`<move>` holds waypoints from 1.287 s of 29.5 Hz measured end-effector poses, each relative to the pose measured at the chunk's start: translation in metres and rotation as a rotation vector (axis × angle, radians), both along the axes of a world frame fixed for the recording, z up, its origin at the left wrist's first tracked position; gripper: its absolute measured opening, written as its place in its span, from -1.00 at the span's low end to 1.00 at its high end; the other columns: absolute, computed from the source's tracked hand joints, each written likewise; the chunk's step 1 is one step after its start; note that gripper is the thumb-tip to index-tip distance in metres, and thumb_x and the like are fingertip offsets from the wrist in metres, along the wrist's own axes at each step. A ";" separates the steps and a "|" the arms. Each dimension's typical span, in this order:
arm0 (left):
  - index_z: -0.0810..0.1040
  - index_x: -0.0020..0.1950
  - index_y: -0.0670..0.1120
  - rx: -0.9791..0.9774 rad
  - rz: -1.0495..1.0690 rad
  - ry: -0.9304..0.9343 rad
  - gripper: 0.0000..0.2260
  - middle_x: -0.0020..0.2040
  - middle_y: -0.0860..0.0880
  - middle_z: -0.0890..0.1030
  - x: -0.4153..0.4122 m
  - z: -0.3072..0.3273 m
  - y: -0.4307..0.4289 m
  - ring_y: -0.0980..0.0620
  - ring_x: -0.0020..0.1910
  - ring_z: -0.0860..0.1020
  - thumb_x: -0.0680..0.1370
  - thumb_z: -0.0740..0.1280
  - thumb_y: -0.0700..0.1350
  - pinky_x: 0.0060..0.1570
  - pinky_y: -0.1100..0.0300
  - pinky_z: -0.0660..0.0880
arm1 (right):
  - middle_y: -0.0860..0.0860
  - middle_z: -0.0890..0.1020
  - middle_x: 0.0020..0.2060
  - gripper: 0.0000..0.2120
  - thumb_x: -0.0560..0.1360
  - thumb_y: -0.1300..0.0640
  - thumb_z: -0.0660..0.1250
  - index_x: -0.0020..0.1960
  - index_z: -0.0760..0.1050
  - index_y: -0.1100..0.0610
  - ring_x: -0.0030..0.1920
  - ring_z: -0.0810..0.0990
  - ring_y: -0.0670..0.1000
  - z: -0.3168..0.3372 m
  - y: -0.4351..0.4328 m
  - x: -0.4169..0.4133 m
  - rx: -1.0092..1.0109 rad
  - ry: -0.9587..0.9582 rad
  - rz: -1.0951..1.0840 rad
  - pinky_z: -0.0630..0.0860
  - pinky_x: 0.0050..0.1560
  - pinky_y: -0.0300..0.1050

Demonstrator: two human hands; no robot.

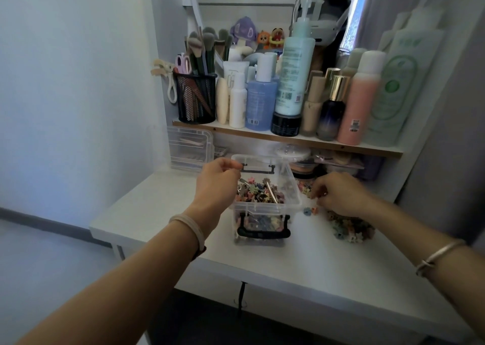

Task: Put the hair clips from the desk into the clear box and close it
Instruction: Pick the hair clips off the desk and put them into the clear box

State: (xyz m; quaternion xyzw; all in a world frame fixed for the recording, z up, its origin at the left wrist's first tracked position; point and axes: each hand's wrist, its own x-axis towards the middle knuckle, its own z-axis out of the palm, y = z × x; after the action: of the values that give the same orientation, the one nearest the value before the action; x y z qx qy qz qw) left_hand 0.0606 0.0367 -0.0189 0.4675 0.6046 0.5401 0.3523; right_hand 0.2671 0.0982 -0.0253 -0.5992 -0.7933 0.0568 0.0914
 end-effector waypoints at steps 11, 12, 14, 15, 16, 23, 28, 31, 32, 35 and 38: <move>0.47 -0.11 -0.06 0.009 -0.019 0.019 -0.82 -0.22 0.03 0.48 -0.002 -0.001 0.000 0.13 -0.45 0.34 0.57 0.15 -0.27 -0.54 0.39 0.33 | 0.07 0.65 0.03 -0.81 0.46 0.26 0.34 0.04 0.61 0.13 -0.03 0.59 -0.02 0.001 -0.002 -0.006 -0.054 -0.061 0.109 0.42 -0.07 -0.32; 0.47 -0.10 -0.06 0.007 -0.020 0.020 -0.83 -0.22 0.03 0.48 -0.002 -0.001 0.000 0.13 -0.44 0.34 0.57 0.15 -0.27 -0.54 0.40 0.33 | 0.05 0.66 -0.03 -0.84 0.46 0.27 0.35 0.01 0.61 0.12 -0.14 0.58 -0.08 0.007 -0.002 -0.008 0.004 0.073 0.092 0.42 -0.13 -0.39; 0.47 -0.13 -0.05 0.003 -0.026 0.017 -0.81 -0.23 0.02 0.48 -0.002 -0.002 0.000 0.13 -0.44 0.34 0.57 0.15 -0.27 -0.56 0.42 0.33 | -0.05 0.63 -0.17 -0.86 0.44 0.26 0.39 -0.02 0.61 0.10 -0.25 0.51 -0.22 0.025 -0.009 -0.018 0.078 0.423 0.096 0.42 -0.17 -0.43; 0.46 -0.16 -0.04 0.004 -0.028 0.015 -0.80 -0.23 0.02 0.48 -0.002 -0.002 -0.001 0.12 -0.45 0.34 0.57 0.15 -0.27 -0.58 0.43 0.33 | -0.10 0.61 -0.20 -0.83 0.43 0.24 0.41 0.00 0.61 0.10 -0.23 0.51 -0.24 0.035 -0.013 -0.023 0.061 0.556 0.142 0.44 -0.11 -0.39; 0.46 -0.16 -0.04 0.005 -0.026 0.016 -0.80 -0.24 0.02 0.48 -0.002 -0.001 -0.001 0.12 -0.45 0.34 0.57 0.15 -0.27 -0.57 0.42 0.33 | -0.13 0.60 -0.21 -0.81 0.42 0.22 0.42 0.03 0.61 0.09 -0.20 0.53 -0.22 0.043 -0.018 -0.028 0.010 0.620 0.203 0.46 -0.06 -0.34; 0.47 -0.07 -0.09 0.023 -0.010 0.015 -0.85 -0.25 0.02 0.46 -0.002 -0.001 -0.002 0.11 -0.43 0.35 0.57 0.15 -0.28 -0.61 0.45 0.33 | -0.07 0.62 -0.16 -0.85 0.43 0.17 0.41 0.00 0.60 0.09 -0.13 0.57 -0.08 0.037 -0.015 -0.019 -0.039 0.362 0.133 0.47 -0.01 -0.20; 0.46 -0.12 -0.06 0.014 -0.027 0.010 -0.81 -0.23 0.03 0.47 -0.002 0.000 -0.002 0.12 -0.42 0.35 0.58 0.13 -0.28 -0.64 0.50 0.32 | -0.01 0.61 0.11 -0.74 0.44 0.12 0.38 0.13 0.56 0.05 0.08 0.56 -0.01 0.004 -0.013 -0.002 -0.172 -0.187 0.090 0.43 -0.03 -0.23; 0.45 -0.17 -0.03 0.011 -0.022 0.018 -0.79 -0.22 0.03 0.47 -0.002 0.000 -0.002 0.12 -0.41 0.36 0.57 0.14 -0.28 -0.64 0.49 0.32 | 0.00 0.64 0.07 -0.81 0.45 0.15 0.37 0.06 0.61 0.07 0.07 0.57 0.00 0.000 -0.011 0.003 -0.122 -0.141 0.070 0.38 -0.10 -0.26; 0.46 -0.14 -0.04 0.011 -0.018 0.016 -0.80 -0.22 0.03 0.47 -0.002 0.000 -0.002 0.12 -0.41 0.36 0.57 0.14 -0.28 -0.64 0.49 0.32 | 0.00 0.65 0.05 -0.82 0.45 0.15 0.38 0.05 0.62 0.09 0.06 0.57 -0.01 0.001 -0.010 0.003 -0.101 -0.100 0.068 0.39 -0.08 -0.26; 0.47 -0.07 -0.08 0.009 -0.021 0.017 -0.84 -0.22 0.04 0.47 -0.002 0.000 -0.003 0.12 -0.42 0.36 0.58 0.14 -0.27 -0.61 0.46 0.34 | 0.01 0.66 0.00 -0.81 0.44 0.16 0.39 0.04 0.63 0.11 -0.02 0.57 -0.05 0.011 -0.004 0.009 0.003 0.052 0.033 0.43 -0.02 -0.26; 0.46 -0.11 -0.05 0.008 -0.015 0.028 -0.83 -0.23 0.04 0.47 -0.001 0.001 -0.002 0.12 -0.42 0.35 0.58 0.14 -0.26 -0.51 0.39 0.35 | -0.05 0.62 -0.13 -0.81 0.40 0.14 0.43 0.01 0.63 0.09 -0.16 0.53 -0.14 0.017 -0.003 0.017 -0.113 -0.024 0.049 0.41 -0.23 -0.46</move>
State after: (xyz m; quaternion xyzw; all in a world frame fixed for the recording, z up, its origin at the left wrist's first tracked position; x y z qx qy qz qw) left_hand 0.0593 0.0348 -0.0183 0.4810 0.6038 0.5335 0.3457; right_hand 0.2839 0.0948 -0.0087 -0.5843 -0.8044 0.0966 0.0466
